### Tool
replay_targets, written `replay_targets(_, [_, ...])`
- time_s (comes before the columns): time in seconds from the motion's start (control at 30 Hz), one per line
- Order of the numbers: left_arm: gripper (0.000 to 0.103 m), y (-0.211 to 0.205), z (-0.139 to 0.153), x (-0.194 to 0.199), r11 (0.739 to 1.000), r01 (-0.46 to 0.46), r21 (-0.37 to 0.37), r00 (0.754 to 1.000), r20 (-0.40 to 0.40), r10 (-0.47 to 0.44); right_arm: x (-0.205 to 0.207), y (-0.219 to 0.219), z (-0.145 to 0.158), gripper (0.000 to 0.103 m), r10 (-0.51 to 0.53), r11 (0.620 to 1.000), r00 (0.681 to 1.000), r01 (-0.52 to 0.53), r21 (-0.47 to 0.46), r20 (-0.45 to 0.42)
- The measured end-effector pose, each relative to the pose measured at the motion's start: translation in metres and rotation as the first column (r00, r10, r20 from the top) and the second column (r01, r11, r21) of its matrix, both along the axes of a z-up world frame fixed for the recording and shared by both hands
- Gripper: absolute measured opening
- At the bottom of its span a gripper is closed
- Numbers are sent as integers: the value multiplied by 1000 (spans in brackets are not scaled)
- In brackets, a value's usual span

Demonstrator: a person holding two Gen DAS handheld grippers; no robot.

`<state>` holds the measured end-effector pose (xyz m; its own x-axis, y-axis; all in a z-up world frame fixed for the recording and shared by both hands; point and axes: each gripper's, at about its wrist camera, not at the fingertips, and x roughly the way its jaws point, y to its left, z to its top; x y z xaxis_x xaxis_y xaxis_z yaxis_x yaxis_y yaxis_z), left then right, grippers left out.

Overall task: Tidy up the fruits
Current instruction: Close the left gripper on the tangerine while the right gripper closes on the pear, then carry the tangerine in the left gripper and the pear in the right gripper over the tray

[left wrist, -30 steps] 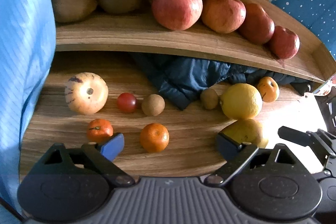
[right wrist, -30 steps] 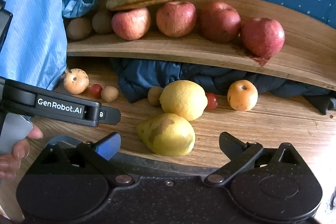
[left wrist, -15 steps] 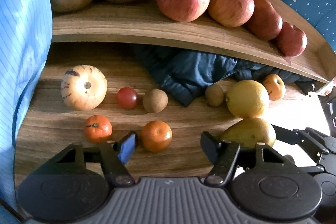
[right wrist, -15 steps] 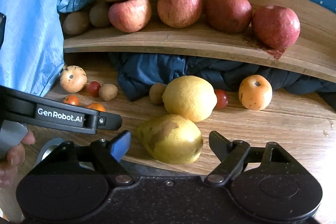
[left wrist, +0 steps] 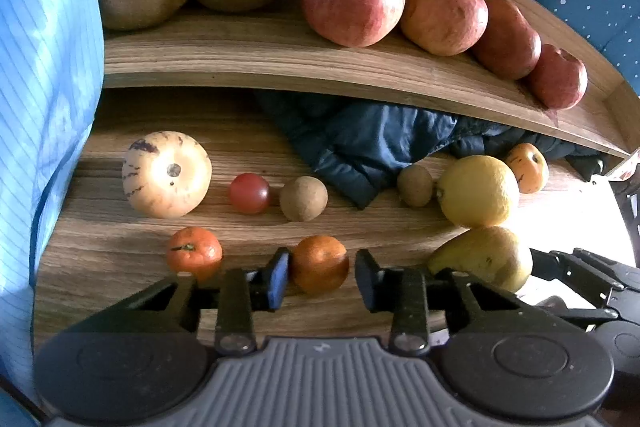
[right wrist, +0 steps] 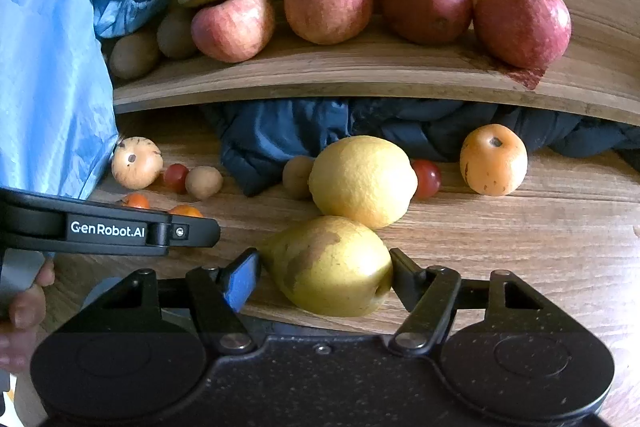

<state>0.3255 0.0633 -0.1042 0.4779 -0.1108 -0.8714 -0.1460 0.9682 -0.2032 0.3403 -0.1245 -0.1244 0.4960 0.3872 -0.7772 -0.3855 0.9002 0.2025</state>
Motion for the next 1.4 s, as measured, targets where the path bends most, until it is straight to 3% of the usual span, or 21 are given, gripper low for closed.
replay_targets(0.23, [34,0,0,-2,1000,5,-18,1000,8,-5,-3,-2,4,62,-5,1000,1000,5,22,10])
replay_targets(0.7, [33,8,17,-20,999,-1,-36,998,58,3,-22,2,18,59,8,999,998,-10,48,55])
replay_targets(1.13, [34,10,31,-54,999,17,-50,995,103,-12,-62,3,39,57,-10,997,994,3,73,108])
replay_targets(1.4, [34,10,33,-79,995,73,-61,993,99,-67,-97,2,44,57,-5,997,995,-3,84,97])
